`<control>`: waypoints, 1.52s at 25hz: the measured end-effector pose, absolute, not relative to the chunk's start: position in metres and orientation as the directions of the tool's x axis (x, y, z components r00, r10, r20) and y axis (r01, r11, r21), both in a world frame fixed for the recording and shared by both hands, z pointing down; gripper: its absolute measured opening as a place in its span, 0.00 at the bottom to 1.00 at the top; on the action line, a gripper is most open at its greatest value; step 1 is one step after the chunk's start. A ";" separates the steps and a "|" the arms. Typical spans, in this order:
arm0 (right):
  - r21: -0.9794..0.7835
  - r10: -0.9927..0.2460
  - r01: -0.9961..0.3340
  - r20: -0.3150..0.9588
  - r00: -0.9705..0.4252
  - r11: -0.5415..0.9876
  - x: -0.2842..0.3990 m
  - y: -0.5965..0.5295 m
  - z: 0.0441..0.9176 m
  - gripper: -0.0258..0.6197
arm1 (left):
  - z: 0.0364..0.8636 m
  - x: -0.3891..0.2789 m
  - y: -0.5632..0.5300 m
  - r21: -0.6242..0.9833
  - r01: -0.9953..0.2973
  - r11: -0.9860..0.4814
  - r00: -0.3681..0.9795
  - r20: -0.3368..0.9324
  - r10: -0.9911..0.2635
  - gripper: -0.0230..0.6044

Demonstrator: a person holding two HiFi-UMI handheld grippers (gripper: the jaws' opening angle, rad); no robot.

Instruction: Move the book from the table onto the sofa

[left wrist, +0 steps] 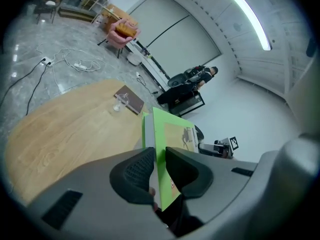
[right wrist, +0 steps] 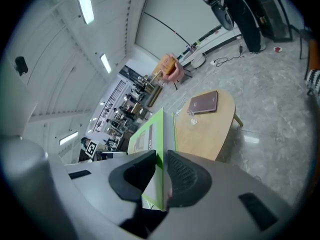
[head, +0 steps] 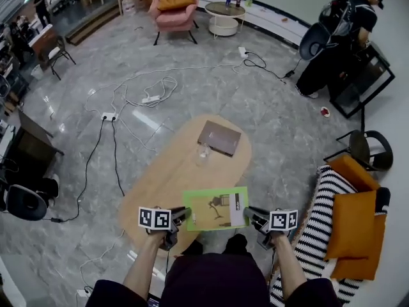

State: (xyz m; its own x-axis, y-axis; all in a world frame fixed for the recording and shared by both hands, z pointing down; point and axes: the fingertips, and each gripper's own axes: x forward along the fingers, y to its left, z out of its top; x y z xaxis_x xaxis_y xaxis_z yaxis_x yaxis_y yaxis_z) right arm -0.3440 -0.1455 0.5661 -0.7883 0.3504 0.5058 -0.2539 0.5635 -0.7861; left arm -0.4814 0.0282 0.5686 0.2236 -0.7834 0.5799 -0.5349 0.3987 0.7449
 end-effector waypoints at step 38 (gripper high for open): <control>-0.818 -0.606 -0.570 0.418 -0.677 0.073 0.152 0.018 0.578 0.17 | 0.560 -0.063 -0.036 0.739 -0.572 -0.356 0.819 0.538 -0.200 0.16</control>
